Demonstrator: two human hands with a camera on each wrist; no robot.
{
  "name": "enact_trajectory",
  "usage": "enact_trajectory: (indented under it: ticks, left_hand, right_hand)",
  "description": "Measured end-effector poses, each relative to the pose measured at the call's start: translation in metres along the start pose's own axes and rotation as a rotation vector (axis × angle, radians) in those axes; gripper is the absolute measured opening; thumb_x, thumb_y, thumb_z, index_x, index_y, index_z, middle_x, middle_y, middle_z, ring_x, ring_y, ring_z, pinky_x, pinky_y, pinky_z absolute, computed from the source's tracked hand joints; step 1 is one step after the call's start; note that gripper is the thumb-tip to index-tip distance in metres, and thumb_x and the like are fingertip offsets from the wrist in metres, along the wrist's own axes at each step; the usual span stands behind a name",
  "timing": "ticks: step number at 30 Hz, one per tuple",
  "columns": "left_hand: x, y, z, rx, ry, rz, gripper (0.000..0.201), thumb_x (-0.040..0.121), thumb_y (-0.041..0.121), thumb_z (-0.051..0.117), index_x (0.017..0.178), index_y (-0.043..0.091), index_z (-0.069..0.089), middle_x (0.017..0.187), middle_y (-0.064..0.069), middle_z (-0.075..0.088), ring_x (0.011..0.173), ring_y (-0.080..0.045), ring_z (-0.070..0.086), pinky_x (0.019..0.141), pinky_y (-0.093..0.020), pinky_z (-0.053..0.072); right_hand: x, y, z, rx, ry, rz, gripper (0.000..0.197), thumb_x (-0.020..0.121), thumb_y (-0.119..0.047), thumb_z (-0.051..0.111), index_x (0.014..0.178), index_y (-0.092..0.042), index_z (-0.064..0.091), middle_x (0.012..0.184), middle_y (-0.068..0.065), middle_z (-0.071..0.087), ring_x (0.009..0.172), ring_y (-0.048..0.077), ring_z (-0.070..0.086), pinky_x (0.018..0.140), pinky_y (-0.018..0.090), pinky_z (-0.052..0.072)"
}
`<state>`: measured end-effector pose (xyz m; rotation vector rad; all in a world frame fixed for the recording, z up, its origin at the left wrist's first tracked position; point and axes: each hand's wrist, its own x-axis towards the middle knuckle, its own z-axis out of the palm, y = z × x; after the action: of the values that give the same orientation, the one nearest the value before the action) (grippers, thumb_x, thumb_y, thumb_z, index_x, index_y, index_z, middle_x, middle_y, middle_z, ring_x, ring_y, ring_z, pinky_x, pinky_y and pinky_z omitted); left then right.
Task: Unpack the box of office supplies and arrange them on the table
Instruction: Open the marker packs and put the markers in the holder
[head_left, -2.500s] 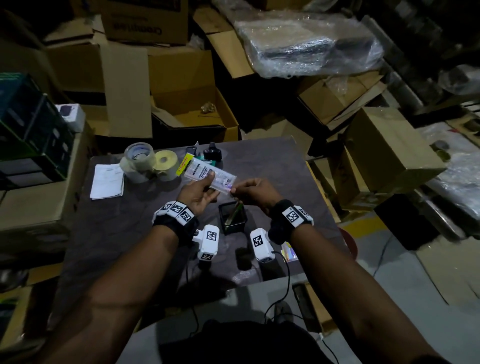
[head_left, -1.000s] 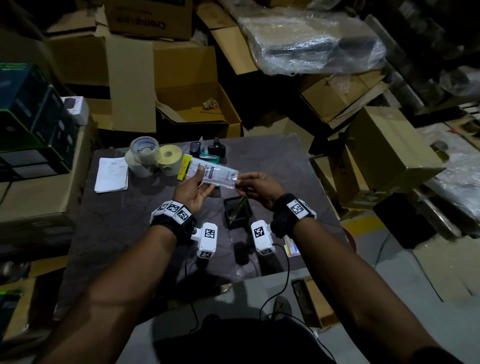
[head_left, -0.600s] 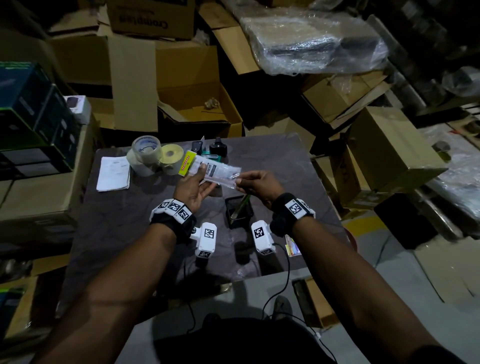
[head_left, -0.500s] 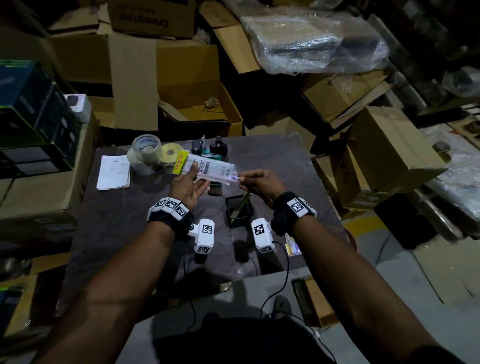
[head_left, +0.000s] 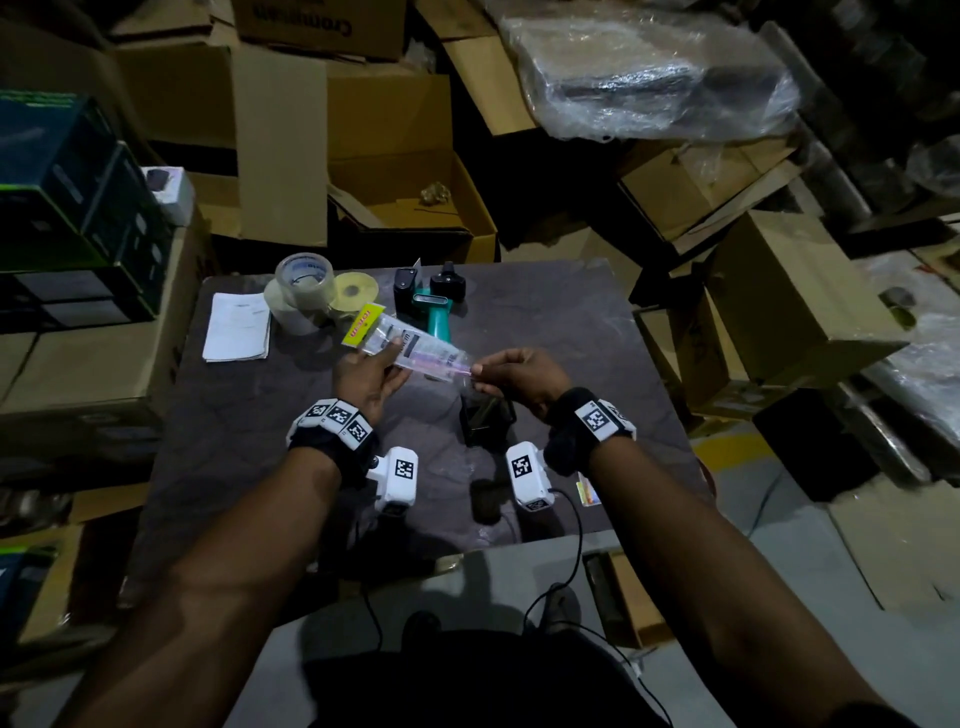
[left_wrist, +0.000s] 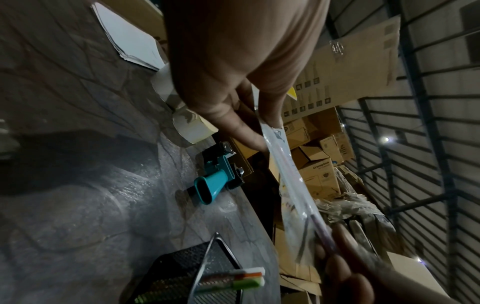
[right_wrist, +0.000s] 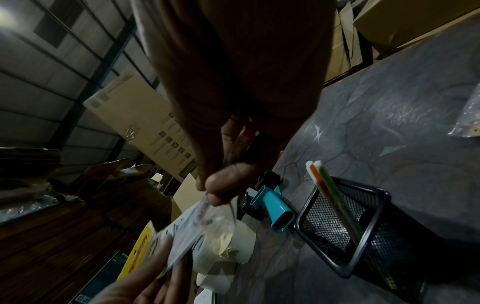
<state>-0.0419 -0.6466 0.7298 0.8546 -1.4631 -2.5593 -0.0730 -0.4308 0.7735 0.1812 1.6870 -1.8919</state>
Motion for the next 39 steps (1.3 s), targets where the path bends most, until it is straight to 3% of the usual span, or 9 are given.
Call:
enact_trajectory:
  ticks: [7, 11, 14, 17, 20, 24, 28, 35, 39]
  left_hand:
    - [0.029, -0.009, -0.068, 0.121, 0.193, -0.008, 0.012, 0.084, 0.004, 0.070, 0.081, 0.014, 0.065, 0.066, 0.002, 0.070, 0.053, -0.011, 0.062, 0.045, -0.022, 0.053]
    - [0.027, -0.031, -0.077, 0.318, 0.136, -0.057, 0.022, 0.085, 0.001, 0.067, 0.097, 0.019, 0.067, 0.076, -0.004, 0.073, 0.056, -0.018, 0.064, 0.053, -0.030, 0.056]
    - [0.060, -0.060, -0.108, 0.568, 0.131, -0.217, 0.028, 0.088, 0.029, 0.067, 0.112, 0.016, 0.065, 0.101, -0.015, 0.070, 0.083, -0.025, 0.067, 0.078, -0.032, 0.058]
    - [0.028, -0.047, -0.084, 0.577, 0.209, -0.224, 0.030, 0.081, 0.042, 0.074, 0.085, 0.015, 0.060, 0.077, -0.005, 0.061, 0.072, -0.020, 0.062, 0.065, -0.030, 0.053]
    - [-0.004, -0.032, -0.043, 0.611, -0.009, -0.046, 0.009, 0.086, 0.020, 0.071, 0.086, 0.016, 0.063, 0.085, -0.010, 0.065, 0.081, -0.022, 0.059, 0.071, -0.031, 0.047]
    - [-0.031, -0.022, 0.008, 0.327, -0.332, -0.179, 0.011, 0.093, 0.019, 0.060, 0.098, 0.014, 0.069, 0.090, -0.001, 0.072, 0.082, -0.007, 0.067, 0.080, -0.022, 0.053]
    - [-0.030, -0.027, 0.030, 0.143, -0.310, -0.181, 0.013, 0.090, 0.019, 0.065, 0.101, 0.013, 0.068, 0.093, -0.006, 0.072, 0.087, -0.015, 0.068, 0.082, -0.027, 0.056]
    - [-0.028, -0.031, 0.052, 0.340, -0.317, -0.098, 0.004, 0.090, 0.006, 0.064, 0.093, 0.004, 0.065, 0.079, -0.007, 0.072, 0.066, -0.010, 0.069, 0.058, -0.019, 0.055]
    - [-0.021, -0.033, 0.056, 0.713, -0.451, 0.028, 0.010, 0.084, 0.005, 0.071, 0.092, 0.000, 0.069, 0.080, -0.014, 0.068, 0.066, -0.013, 0.062, 0.057, -0.018, 0.050]
  right_hand:
    - [-0.001, 0.009, -0.028, 0.036, 0.152, 0.018, 0.007, 0.083, 0.005, 0.068, 0.087, 0.009, 0.064, 0.061, 0.009, 0.071, 0.054, 0.012, 0.068, 0.057, 0.017, 0.057]
    - [0.003, 0.020, -0.026, 0.107, 0.276, 0.008, 0.011, 0.083, 0.008, 0.066, 0.075, 0.003, 0.061, 0.058, 0.009, 0.068, 0.052, 0.014, 0.068, 0.055, 0.020, 0.057]
    - [0.004, 0.028, -0.018, 0.132, 0.284, 0.015, 0.012, 0.083, 0.011, 0.063, 0.073, 0.004, 0.062, 0.058, 0.009, 0.066, 0.050, 0.014, 0.066, 0.054, 0.019, 0.057]
    - [0.005, 0.033, -0.010, 0.153, 0.252, 0.013, 0.013, 0.084, 0.014, 0.056, 0.074, 0.007, 0.061, 0.069, 0.015, 0.059, 0.048, 0.014, 0.063, 0.050, 0.018, 0.055]
    - [0.005, 0.038, -0.001, 0.233, 0.203, 0.016, 0.011, 0.084, 0.013, 0.055, 0.078, 0.007, 0.061, 0.076, 0.016, 0.059, 0.059, 0.016, 0.066, 0.055, 0.018, 0.056]
    - [0.000, 0.041, 0.013, 0.324, 0.103, 0.037, 0.009, 0.086, 0.010, 0.057, 0.090, 0.009, 0.064, 0.080, 0.019, 0.066, 0.062, 0.017, 0.069, 0.061, 0.021, 0.059]
    - [-0.004, 0.037, 0.016, 0.270, 0.007, 0.038, 0.022, 0.087, 0.003, 0.062, 0.105, 0.015, 0.062, 0.080, 0.016, 0.071, 0.064, 0.015, 0.069, 0.060, 0.021, 0.057]
    - [-0.008, 0.023, -0.017, -0.264, 0.137, -0.056, 0.014, 0.083, -0.009, 0.074, 0.073, -0.012, 0.063, 0.067, 0.007, 0.064, 0.060, 0.018, 0.060, 0.058, 0.030, 0.054]
    - [-0.002, 0.003, -0.030, -0.432, 0.146, -0.246, 0.033, 0.079, -0.009, 0.076, 0.109, -0.017, 0.064, 0.099, 0.008, 0.064, 0.082, 0.020, 0.064, 0.073, 0.041, 0.060]
